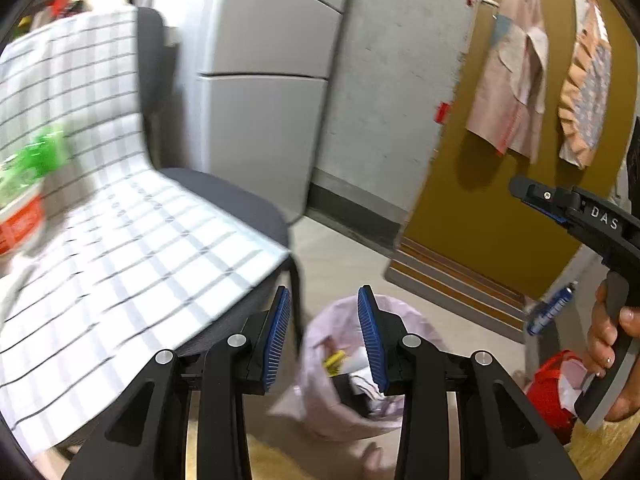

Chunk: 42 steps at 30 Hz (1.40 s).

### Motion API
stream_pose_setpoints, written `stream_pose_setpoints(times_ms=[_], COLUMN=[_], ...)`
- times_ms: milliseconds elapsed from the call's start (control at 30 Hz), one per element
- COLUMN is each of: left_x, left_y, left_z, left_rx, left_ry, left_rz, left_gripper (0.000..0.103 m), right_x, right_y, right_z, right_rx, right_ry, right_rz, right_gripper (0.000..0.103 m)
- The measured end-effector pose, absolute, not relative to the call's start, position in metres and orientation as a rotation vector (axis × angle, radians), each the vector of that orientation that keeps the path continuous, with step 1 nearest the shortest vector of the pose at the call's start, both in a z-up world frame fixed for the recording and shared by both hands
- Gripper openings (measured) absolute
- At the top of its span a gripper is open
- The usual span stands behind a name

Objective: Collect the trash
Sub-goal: 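Move both tools back over the chair, then grasp the grey fuzzy cloth with the right tool and lift it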

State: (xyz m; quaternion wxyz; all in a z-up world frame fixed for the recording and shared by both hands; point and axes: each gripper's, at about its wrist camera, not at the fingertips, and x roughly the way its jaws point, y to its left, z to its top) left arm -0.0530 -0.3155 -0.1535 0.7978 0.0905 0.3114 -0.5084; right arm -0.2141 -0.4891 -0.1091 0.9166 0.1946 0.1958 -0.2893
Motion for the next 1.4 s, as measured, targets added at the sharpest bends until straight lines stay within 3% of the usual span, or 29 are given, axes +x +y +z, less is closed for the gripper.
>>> stream_pose_setpoints(times_ms=[600,767,1000,1100,1400], left_x=[0.001,0.024,0.048,0.055,0.069], left_y=[-0.135,-0.080,-0.020,0.000,0.031], left_z=[-0.134,-0.131,-0.129,-0.130,-0.136], left_rx=[0.060,0.050,0.046,0.023,-0.033], left_ry=[0.601,0.578,0.560,0.570,0.591], left_rz=[-0.654,-0.458,-0.275,-0.236,-0.198], left_gripper=[0.042,0.042,0.042,0.042,0.042], right_x=[-0.071,-0.022,0.041,0.068,0.148], right_y=[-0.350,-0.302,-0.233,-0.208,-0.175], right_z=[-0.110,-0.112,-0.124,-0.126,-0.153], right_rx=[0.254,0.202,0.155,0.134,0.217], right_ry=[0.523,0.558,0.608,0.615,0.747], right_rz=[-0.112,0.028,0.196,0.241,0.326], right_gripper=[0.037,0.052,0.053,0.066,0.069])
